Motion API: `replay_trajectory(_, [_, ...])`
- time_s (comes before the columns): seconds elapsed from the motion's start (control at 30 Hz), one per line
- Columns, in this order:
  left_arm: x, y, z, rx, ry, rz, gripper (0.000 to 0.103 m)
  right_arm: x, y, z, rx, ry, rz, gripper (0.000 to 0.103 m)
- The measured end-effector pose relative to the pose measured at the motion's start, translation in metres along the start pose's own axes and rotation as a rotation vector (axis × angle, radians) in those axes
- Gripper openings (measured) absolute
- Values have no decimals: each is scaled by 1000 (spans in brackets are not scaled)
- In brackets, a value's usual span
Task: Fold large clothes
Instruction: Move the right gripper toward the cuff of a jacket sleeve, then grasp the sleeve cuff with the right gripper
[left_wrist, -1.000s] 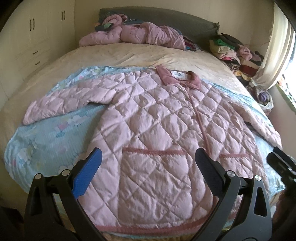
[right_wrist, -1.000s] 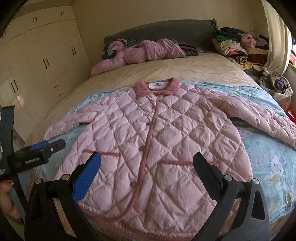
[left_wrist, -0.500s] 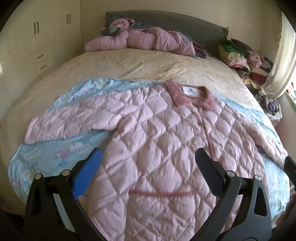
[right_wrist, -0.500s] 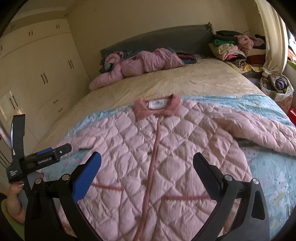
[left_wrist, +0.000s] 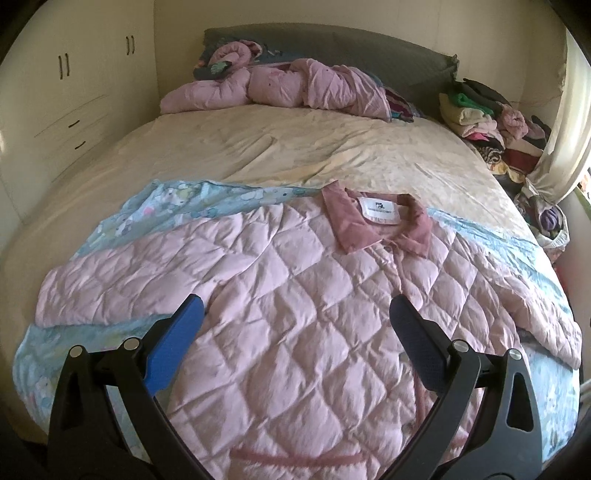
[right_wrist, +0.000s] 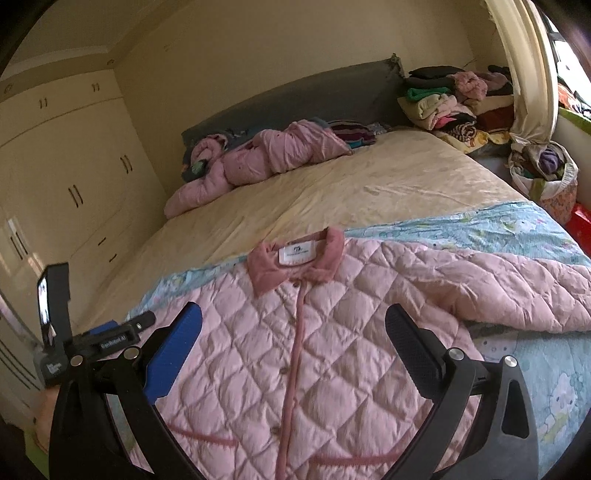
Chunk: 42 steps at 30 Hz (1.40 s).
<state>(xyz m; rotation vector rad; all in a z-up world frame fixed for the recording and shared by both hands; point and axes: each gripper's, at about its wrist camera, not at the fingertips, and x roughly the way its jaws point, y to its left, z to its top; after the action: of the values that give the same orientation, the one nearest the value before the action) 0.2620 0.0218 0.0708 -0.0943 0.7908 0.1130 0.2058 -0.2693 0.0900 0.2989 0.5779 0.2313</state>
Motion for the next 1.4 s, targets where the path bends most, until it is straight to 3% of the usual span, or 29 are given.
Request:
replay_trajectory(0.3, [38, -25, 6, -16, 9, -29, 94, 24, -59, 31, 115, -35, -114, 99])
replay_trajectory(0.5, [72, -48, -9, -23, 65, -73, 94, 34, -112, 32, 202, -35, -229, 99])
replay_trajectory(0.9, [126, -78, -42, -7, 136, -44, 94, 53, -216, 4, 403, -10, -438, 99])
replay_trajectory(1.13, [146, -93, -63, 94, 161, -7, 94, 59, -267, -21, 519, 16, -537, 99])
replay_trajectory(1.4, [158, -98, -66, 113, 173, -15, 94, 52, -322, -49, 702, 30, -573, 99])
